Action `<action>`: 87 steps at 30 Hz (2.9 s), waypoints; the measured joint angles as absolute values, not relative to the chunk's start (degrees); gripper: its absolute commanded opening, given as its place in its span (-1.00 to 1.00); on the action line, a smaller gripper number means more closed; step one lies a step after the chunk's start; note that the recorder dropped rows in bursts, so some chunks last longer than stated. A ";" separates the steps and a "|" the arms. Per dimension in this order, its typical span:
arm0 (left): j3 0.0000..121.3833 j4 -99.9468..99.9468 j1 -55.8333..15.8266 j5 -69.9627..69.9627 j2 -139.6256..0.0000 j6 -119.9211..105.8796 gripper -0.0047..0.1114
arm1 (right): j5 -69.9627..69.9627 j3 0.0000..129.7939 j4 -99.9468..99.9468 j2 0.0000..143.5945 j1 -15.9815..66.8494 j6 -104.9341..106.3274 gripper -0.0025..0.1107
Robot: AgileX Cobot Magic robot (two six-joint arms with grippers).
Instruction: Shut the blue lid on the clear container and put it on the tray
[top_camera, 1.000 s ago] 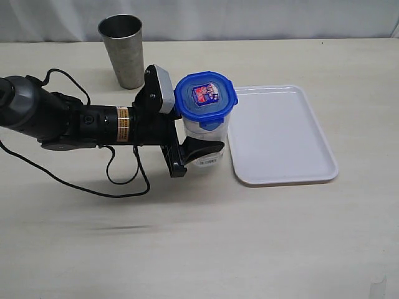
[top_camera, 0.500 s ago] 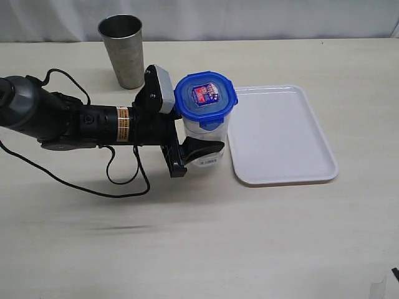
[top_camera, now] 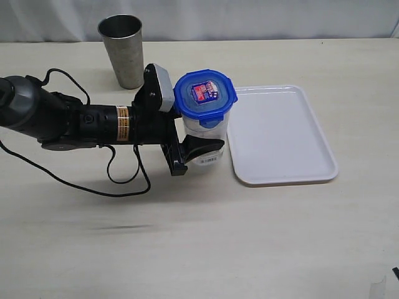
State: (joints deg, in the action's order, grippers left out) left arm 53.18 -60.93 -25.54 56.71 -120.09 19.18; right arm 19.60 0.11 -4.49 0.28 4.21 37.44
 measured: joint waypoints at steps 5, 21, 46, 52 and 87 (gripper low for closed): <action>53.18 -60.93 -25.54 56.71 -120.09 19.18 -0.92 | 17.59 0.11 -1.38 0.28 4.21 25.14 -0.88; 53.18 -60.93 -25.54 56.71 -120.09 19.18 -0.92 | 18.14 0.11 0.67 0.28 4.21 -0.83 -0.88; 53.18 -60.93 -25.54 56.71 -120.09 19.18 -0.92 | 18.60 0.11 0.67 0.28 4.21 -0.83 -0.88; 53.18 -60.93 -25.54 56.71 -120.09 19.18 -0.92 | 18.97 0.11 0.67 0.28 4.21 -0.83 -0.88; 87.75 -58.04 -40.25 -6.58 -127.05 -7.49 -0.92 | 18.97 0.11 0.67 0.28 4.21 -0.93 -0.88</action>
State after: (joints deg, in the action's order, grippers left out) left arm 87.75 -58.04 -40.25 -6.58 -127.05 -7.49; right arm 18.97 0.11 0.67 0.28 4.21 -0.93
